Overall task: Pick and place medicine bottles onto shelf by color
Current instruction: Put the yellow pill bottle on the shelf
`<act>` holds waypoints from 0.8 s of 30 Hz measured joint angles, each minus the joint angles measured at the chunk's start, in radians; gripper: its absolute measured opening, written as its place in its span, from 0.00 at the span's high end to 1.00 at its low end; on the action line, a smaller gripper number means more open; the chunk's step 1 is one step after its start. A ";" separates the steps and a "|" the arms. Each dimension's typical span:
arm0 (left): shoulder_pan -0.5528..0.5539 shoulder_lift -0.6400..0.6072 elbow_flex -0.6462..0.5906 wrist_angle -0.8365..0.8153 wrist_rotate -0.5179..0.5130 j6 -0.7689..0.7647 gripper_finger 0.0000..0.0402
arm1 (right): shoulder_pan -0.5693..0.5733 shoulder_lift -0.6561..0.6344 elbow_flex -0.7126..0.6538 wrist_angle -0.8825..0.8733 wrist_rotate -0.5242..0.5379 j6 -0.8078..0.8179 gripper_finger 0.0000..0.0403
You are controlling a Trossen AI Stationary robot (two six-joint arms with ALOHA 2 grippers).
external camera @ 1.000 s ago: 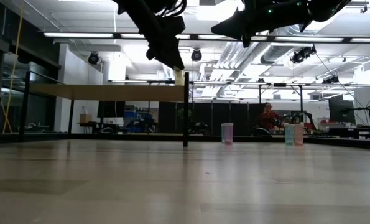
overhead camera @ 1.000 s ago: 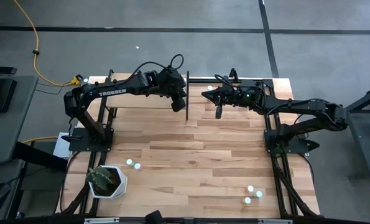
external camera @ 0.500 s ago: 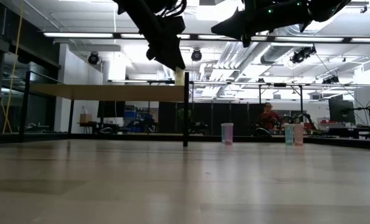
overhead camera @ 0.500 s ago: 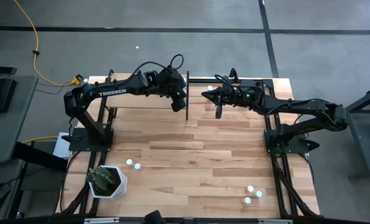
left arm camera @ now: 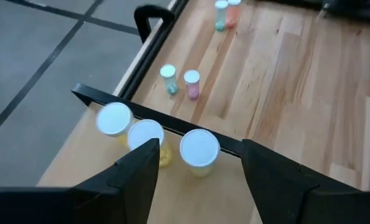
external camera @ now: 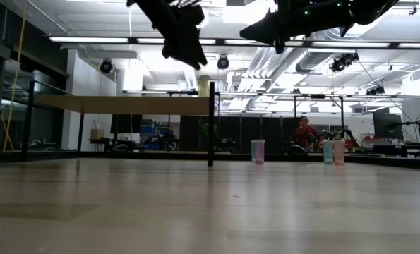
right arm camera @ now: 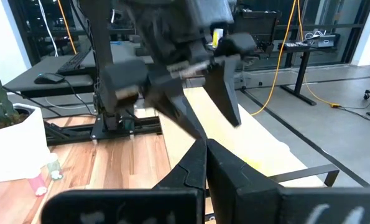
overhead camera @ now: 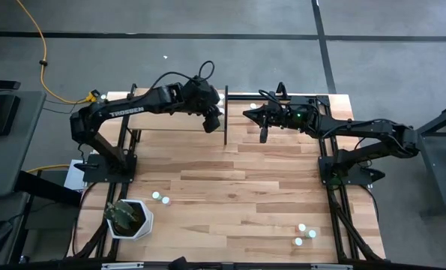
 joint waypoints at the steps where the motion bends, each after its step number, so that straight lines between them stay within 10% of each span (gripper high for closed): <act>1: 0.000 -0.014 0.000 -0.009 0.000 0.000 0.46 | 0.000 0.000 0.000 0.000 0.000 0.000 1.00; 12: -0.058 -0.238 -0.046 0.026 0.049 -0.043 0.46 | 0.000 -0.005 -0.001 -0.034 -0.006 0.000 1.00; 24: -0.172 -0.634 -0.822 0.867 0.046 -0.114 0.46 | 0.000 -0.129 -0.001 -0.238 -0.012 -0.035 1.00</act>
